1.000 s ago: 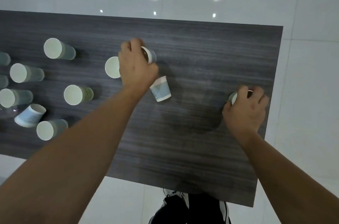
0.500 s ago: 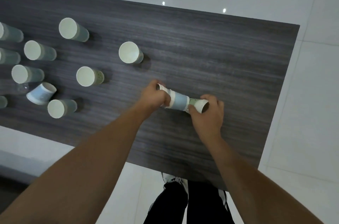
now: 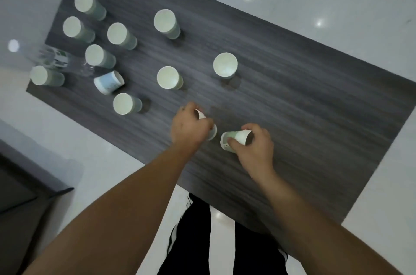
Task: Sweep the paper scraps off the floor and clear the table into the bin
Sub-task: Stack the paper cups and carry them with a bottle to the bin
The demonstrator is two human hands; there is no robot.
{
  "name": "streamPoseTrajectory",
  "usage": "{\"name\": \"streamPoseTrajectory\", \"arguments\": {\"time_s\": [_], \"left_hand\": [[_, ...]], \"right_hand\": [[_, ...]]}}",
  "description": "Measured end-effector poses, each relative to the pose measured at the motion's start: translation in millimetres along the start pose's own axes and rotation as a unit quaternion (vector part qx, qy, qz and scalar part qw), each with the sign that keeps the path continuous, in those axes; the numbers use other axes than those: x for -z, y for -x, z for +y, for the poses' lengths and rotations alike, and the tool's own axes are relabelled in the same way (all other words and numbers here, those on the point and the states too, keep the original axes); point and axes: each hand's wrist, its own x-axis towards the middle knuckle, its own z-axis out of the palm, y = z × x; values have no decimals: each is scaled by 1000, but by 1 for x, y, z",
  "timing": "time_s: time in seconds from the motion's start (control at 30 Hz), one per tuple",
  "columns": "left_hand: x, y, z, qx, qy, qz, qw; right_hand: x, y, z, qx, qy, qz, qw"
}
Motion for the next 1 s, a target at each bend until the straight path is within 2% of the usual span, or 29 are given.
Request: {"name": "streamPoseTrajectory", "arguments": {"time_s": [0.07, 0.13, 0.2, 0.27, 0.37, 0.47, 0.67, 0.77, 0.87, 0.93, 1.0], "left_hand": [[30, -8, -21, -12, -16, 118, 993], [64, -20, -42, 1, 34, 222, 974], [95, -35, -63, 4, 86, 303, 949], [119, -54, -82, 5, 106, 347, 932], [134, -82, -105, -6, 86, 304, 949], [133, -101, -121, -65, 32, 239, 968], [120, -129, -146, -133, -34, 120, 983], [116, -140, -161, -112, -37, 94, 989], [118, -148, -170, -134, -100, 41, 985], [124, -154, -174, -122, -104, 43, 986], [137, -161, -179, -25, -25, 108, 993]], "right_hand": [[-19, 1, -23, 20, 8, -4, 1000], [-37, 2, -46, 39, 24, -13, 999], [-53, 4, -68, 61, 51, 2, 997], [-68, 3, -89, 86, 73, 33, 993], [-90, -6, -118, 135, 67, 83, 985], [-114, -23, -149, 153, 68, 83, 982], [-162, -57, -183, 217, 166, 98, 957], [-182, -74, -182, 206, 298, 54, 931], [-198, -81, -172, 176, 400, -14, 899], [-205, -83, -168, 159, 396, -10, 904], [-213, -86, -175, 115, 327, -1, 938]]}}
